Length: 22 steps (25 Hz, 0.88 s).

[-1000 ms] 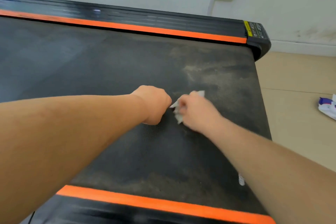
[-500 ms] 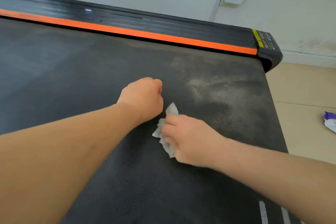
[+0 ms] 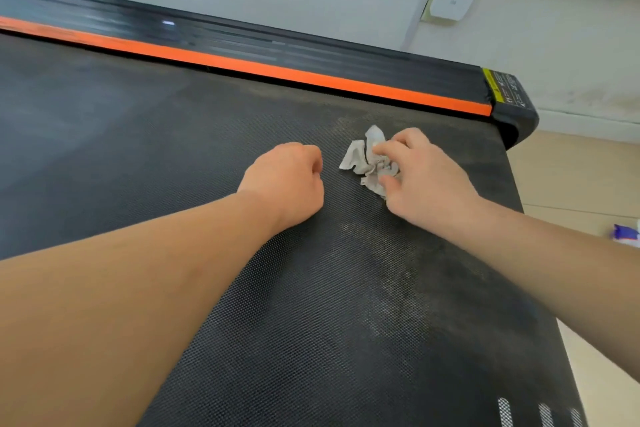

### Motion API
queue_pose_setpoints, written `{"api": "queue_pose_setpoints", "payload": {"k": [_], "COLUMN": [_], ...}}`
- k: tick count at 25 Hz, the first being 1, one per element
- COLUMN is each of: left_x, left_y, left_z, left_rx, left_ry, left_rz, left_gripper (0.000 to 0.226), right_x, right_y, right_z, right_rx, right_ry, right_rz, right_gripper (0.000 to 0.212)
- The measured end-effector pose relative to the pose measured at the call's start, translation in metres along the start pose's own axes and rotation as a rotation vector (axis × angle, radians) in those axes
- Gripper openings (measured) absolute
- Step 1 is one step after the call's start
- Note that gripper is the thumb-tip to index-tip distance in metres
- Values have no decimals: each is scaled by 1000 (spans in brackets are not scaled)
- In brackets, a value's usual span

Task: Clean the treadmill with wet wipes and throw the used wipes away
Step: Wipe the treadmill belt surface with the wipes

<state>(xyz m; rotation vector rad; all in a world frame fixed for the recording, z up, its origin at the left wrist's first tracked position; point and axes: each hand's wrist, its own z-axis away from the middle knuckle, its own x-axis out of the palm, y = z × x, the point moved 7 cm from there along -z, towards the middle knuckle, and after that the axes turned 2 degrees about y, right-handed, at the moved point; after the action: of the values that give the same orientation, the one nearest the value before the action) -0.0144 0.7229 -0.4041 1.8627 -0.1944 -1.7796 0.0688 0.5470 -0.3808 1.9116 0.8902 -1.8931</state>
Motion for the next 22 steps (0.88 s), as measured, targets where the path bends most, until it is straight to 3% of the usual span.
{"api": "queue_pose_setpoints", "payload": {"k": [2, 4, 8, 15, 22], "left_x": [0, 2, 2, 2, -1], "left_y": [8, 11, 5, -20, -17], "left_z": [-1, -1, -1, -4, -6], "left_rx": [14, 25, 8, -53, -47], "left_ry": [9, 12, 14, 46, 122], "left_rz": [3, -10, -15, 4, 41], "left_gripper": [14, 15, 16, 20, 24], "right_x": [8, 29, 58, 60, 63], "right_y": [-6, -17, -29, -15, -39], "right_z": [9, 12, -6, -86, -62], "right_rx": [103, 119, 145, 184, -204], "right_ry": [-88, -238, -370, -382, -366], "right_rz": [-30, -89, -29, 124, 63], "right_gripper": [46, 52, 54, 50, 49]}}
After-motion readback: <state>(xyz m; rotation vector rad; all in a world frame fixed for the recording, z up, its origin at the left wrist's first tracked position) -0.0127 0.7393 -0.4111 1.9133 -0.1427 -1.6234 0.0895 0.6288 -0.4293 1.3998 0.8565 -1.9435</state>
